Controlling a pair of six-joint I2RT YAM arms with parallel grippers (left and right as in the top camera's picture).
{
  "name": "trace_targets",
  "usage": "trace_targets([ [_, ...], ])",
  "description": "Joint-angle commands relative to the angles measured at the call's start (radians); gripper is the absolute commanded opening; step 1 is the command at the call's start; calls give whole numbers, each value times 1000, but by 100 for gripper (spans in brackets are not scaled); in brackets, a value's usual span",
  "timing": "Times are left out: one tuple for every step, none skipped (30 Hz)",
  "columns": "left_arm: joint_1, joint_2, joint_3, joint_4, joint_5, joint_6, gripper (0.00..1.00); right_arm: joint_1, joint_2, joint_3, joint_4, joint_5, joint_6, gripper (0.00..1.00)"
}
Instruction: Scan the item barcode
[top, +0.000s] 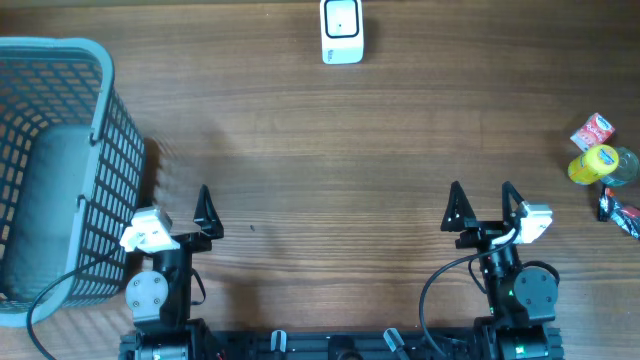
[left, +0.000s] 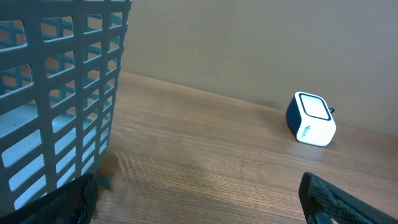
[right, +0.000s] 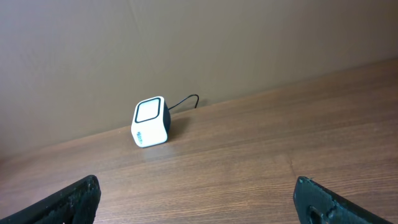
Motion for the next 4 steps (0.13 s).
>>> trace_targets([
  [5,-7,-3,-7,1,-6,100,1,-13,-1,3,-16,-18,100],
  [5,-7,-3,-7,1,-6,100,1,-13,-1,3,-16,-18,100],
  [5,-7,-3,-7,1,-6,100,1,-13,-1,3,-16,-18,100],
  [5,-7,-3,-7,1,-6,100,1,-13,-1,3,-16,-17,100],
])
